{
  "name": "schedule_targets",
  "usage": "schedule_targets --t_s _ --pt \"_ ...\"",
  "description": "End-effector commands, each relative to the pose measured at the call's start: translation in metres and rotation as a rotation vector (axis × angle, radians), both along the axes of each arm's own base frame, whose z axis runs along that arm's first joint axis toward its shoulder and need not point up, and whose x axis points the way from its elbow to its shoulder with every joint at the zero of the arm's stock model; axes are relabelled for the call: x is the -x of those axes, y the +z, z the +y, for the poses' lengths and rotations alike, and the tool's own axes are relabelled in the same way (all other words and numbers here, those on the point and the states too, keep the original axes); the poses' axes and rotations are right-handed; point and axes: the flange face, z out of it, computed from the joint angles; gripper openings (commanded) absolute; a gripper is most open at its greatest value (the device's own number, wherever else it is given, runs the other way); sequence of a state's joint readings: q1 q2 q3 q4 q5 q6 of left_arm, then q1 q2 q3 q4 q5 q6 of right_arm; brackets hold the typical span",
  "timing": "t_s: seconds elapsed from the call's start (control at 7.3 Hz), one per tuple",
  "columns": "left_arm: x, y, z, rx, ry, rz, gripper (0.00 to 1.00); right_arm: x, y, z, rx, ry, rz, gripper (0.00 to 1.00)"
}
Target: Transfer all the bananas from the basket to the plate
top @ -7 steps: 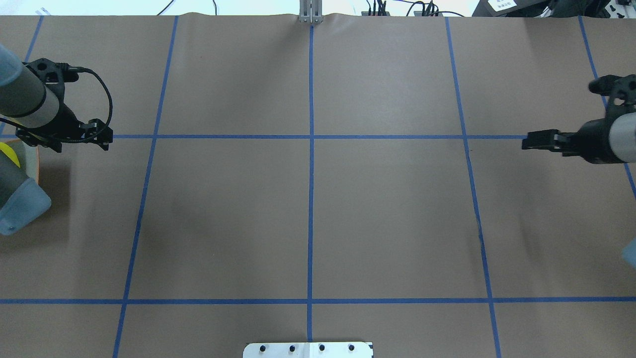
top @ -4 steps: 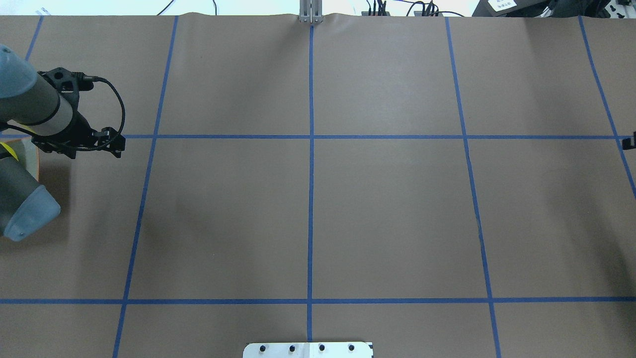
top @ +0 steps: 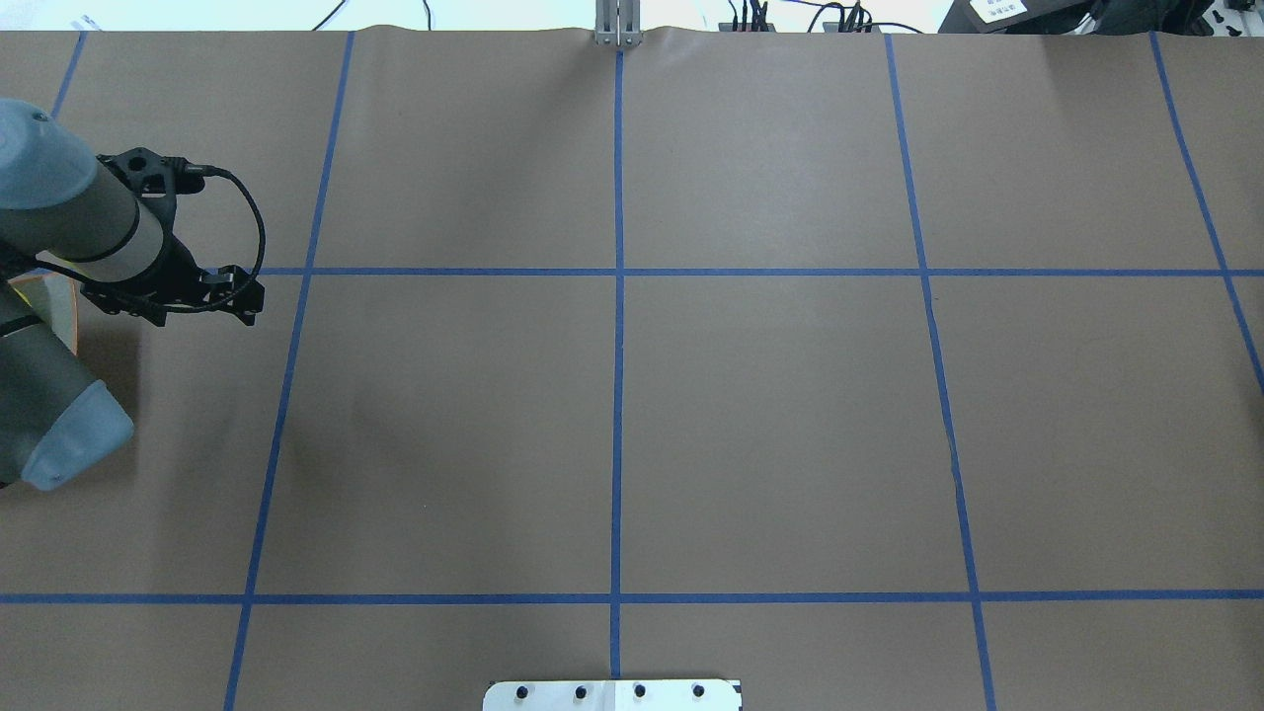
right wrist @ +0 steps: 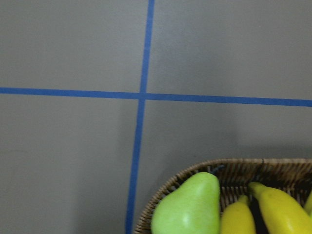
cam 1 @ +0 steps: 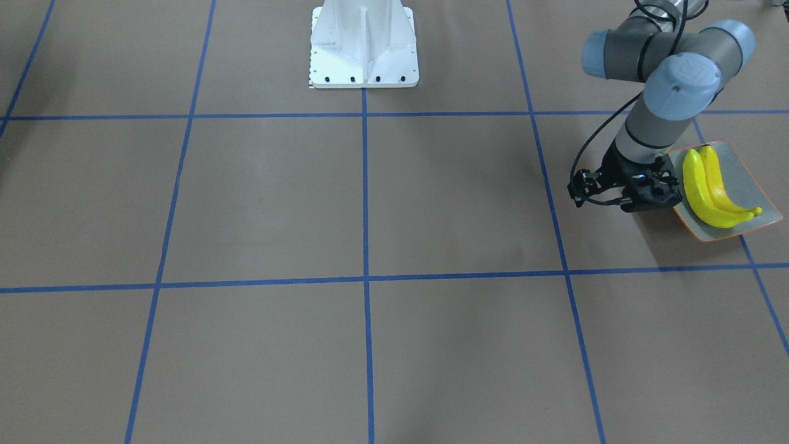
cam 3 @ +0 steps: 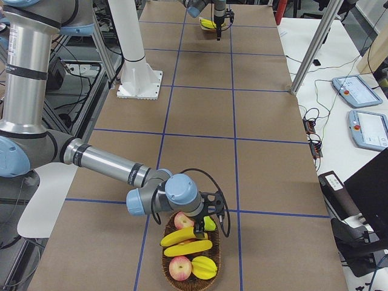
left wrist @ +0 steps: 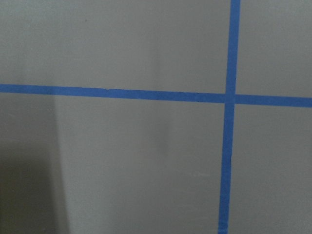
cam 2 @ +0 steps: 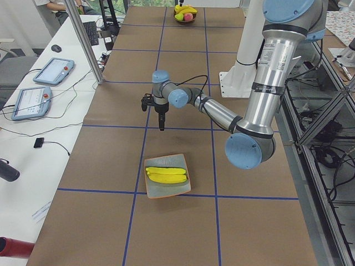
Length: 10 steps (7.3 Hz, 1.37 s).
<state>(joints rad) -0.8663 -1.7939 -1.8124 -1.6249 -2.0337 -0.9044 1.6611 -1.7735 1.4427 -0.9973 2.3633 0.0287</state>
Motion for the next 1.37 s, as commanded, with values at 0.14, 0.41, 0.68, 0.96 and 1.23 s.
schedule_targets --t_s 0.14,0.41,0.68,0.96,1.23 --pt "-0.012 -0.001 0.004 0.026 -0.018 0.002 1.0 -0.028 0.071 -0.002 -0.005 -0.072 0.002 1.0" --pt "-0.024 -0.004 0.008 0.03 -0.014 -0.001 1.0 -0.027 0.075 -0.001 -0.001 -0.076 -0.008 0.98" --pt "-0.03 -0.002 0.01 0.039 -0.012 -0.004 1.0 -0.026 0.084 0.004 0.018 -0.076 -0.014 0.92" --pt "-0.031 -0.002 0.01 0.039 -0.011 -0.004 1.0 -0.026 0.086 0.007 0.026 -0.075 -0.02 0.82" --pt "-0.031 0.001 0.01 0.042 -0.011 -0.009 1.0 -0.023 0.091 0.01 0.026 -0.089 -0.035 0.77"
